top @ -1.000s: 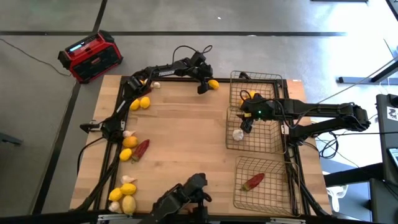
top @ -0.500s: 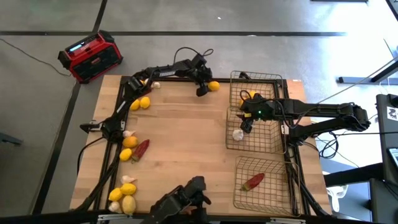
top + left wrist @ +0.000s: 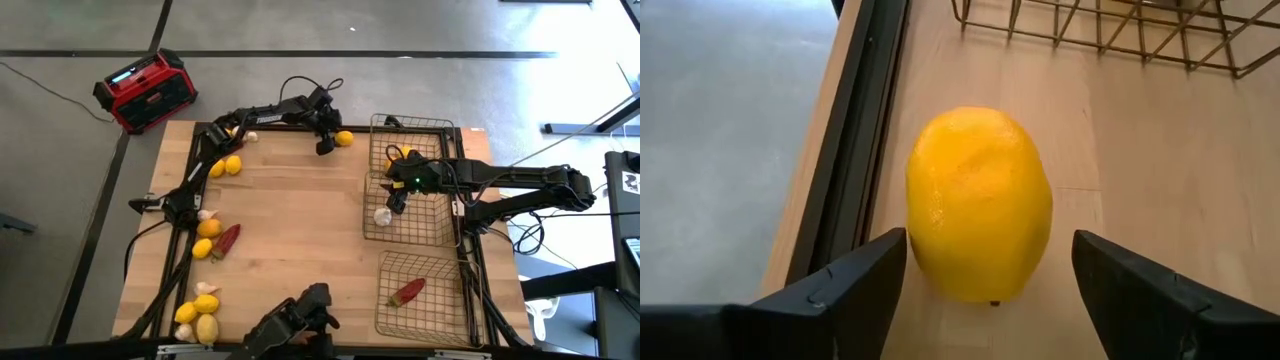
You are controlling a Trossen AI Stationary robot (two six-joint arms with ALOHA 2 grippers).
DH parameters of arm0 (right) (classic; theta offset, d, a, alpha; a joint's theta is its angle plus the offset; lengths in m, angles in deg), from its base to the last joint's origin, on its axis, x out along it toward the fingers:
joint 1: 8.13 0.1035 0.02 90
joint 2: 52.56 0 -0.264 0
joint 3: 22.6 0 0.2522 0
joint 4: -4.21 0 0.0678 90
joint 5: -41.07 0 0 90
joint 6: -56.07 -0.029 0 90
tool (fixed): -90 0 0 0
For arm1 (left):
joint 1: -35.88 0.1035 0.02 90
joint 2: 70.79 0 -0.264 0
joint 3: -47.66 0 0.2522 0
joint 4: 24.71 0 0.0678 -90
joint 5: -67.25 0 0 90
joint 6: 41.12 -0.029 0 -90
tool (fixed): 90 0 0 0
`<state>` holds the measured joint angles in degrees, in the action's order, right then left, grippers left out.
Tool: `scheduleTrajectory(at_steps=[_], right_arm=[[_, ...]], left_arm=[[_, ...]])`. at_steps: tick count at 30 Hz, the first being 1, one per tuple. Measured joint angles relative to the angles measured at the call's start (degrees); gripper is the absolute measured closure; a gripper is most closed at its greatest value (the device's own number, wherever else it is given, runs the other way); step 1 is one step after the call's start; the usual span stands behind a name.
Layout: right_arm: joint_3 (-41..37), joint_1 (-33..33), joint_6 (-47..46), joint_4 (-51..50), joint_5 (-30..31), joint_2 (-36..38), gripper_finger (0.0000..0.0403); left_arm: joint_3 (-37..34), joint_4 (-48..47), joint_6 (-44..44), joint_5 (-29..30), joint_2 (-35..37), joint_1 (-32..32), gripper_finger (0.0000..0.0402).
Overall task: Sort produce into baskets
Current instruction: Put the yellow lemon into the top wire basket
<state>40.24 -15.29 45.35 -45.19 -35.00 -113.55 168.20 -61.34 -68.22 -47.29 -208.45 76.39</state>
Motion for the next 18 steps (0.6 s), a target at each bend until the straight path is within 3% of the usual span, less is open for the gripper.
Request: scheduleTrajectory(at_steps=[7,18], right_arm=[[0.00,0.00,0.07,0.00,-0.02,0.00,0.0244],[0.00,0.00,0.09,0.00,-0.02,0.00,0.0244]], left_arm=[[-0.02,-0.37,1.07,-0.33,0.00,0.13,0.0141],[-0.02,-0.24,0.14,-0.46,0.00,0.13,0.0263]])
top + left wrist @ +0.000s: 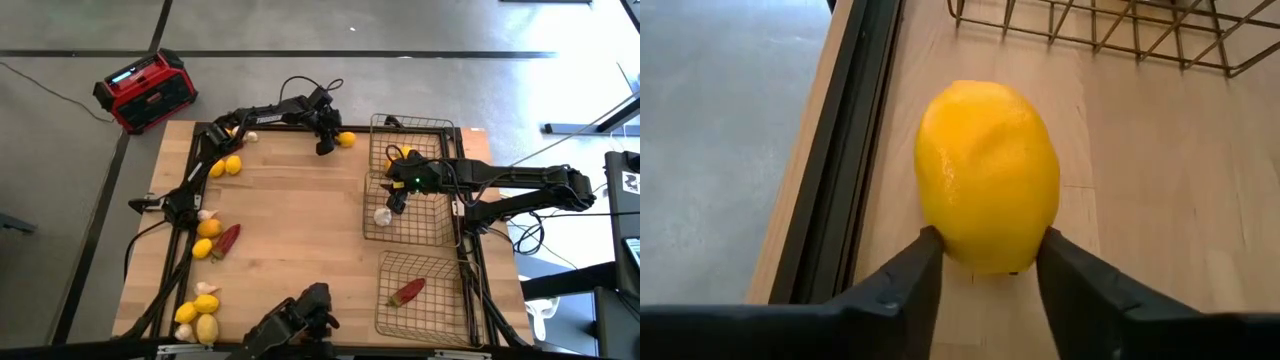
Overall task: Sort produce into baskets
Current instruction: Put the yellow lemon into the top wire basket
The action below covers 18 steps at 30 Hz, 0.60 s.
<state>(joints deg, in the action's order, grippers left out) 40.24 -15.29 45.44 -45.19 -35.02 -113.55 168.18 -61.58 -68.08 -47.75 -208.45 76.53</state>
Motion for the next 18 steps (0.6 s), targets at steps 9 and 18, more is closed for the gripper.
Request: scheduleTrajectory(at_steps=[9,18], right_arm=[[0.00,0.00,0.00,0.00,-0.02,0.00,0.0244],[0.00,0.00,0.02,-0.02,-0.02,0.00,0.0244]], left_arm=[[0.00,-0.13,-0.05,0.83,0.00,0.00,0.0290],[-0.02,-7.28,-0.48,4.72,2.12,0.13,0.0291]])
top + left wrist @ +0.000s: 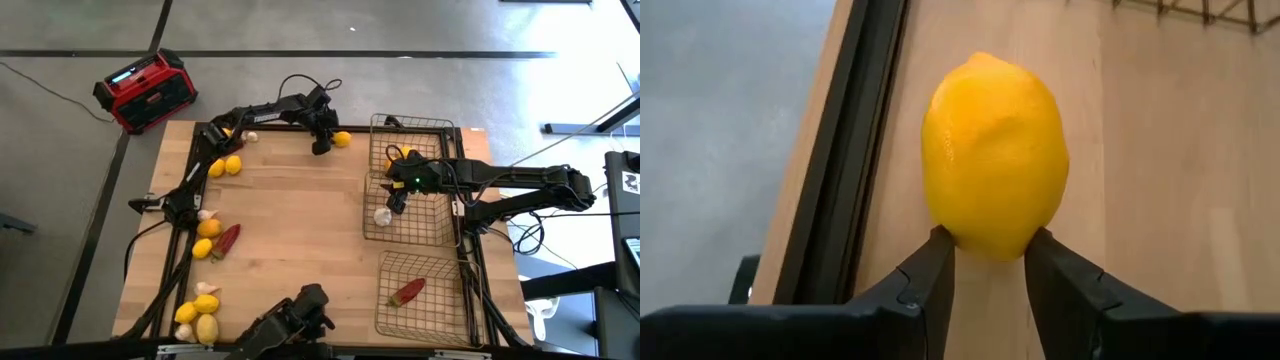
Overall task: Sort produce into baskets
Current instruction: Put the yellow lemon into the top wire basket
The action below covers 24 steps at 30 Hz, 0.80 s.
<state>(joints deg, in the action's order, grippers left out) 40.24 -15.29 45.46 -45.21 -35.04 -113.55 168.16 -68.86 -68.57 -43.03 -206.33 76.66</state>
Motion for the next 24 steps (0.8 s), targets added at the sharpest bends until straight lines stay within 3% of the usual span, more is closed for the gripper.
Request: scheduleTrajectory(at_steps=[12,24], right_arm=[[0.00,0.00,0.02,0.00,-0.02,0.00,0.0244],[0.00,0.02,0.02,0.02,-0.02,0.00,0.0244]], left_arm=[[-0.02,-12.53,-2.32,2.17,5.59,-0.08,0.0291],[-0.07,-13.90,-0.28,2.80,8.75,-0.89,0.0291]])
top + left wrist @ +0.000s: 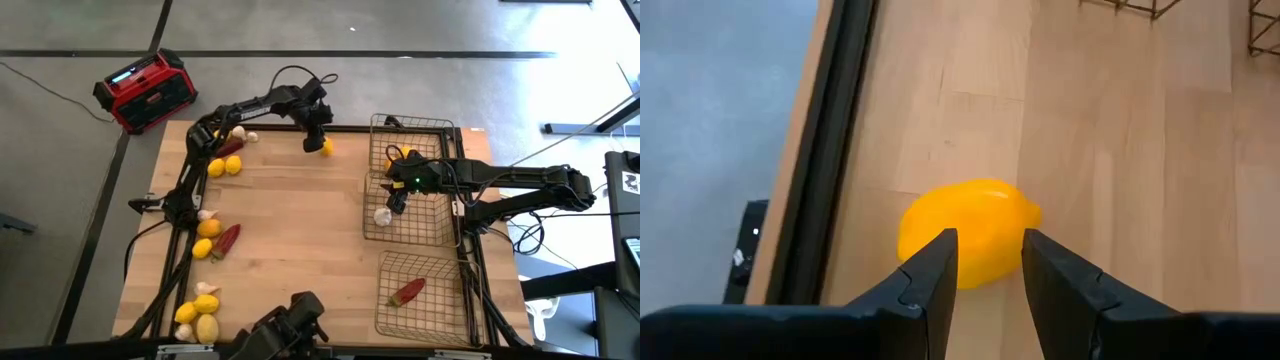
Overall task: Sort produce into baskets
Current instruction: Put the yellow lemon into the top wire basket
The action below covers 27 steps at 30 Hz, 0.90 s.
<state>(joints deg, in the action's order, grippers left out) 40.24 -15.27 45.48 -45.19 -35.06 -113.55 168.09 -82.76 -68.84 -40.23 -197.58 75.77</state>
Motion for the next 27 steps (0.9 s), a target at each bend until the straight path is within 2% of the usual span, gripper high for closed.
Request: scheduleTrajectory(at_steps=[6,10,13,17,20,27], right_arm=[[0.00,-0.01,0.00,0.02,0.02,0.00,0.0244],[0.00,0.00,0.00,0.02,0.02,0.00,0.0244],[0.00,-0.01,0.00,0.04,0.02,0.00,0.0244],[0.00,0.00,0.00,0.04,0.02,0.00,0.0244],[0.00,0.00,0.00,0.04,0.00,0.00,0.0244],[0.00,-0.02,0.00,0.02,0.00,0.00,0.0244]], left_arm=[[-0.23,2.19,-5.79,0.50,-0.01,-1.89,0.0274],[-1.43,4.70,-11.26,3.36,-0.03,-3.90,0.0225],[-2.42,8.77,-11.40,7.08,-0.04,-5.27,0.0184],[-3.25,10.95,-4.82,14.28,-0.12,-6.59,0.0138],[-3.25,10.22,3.43,19.73,-0.08,-7.15,0.0117],[-3.25,8.22,21.42,21.46,-0.10,-6.88,0.0105]])
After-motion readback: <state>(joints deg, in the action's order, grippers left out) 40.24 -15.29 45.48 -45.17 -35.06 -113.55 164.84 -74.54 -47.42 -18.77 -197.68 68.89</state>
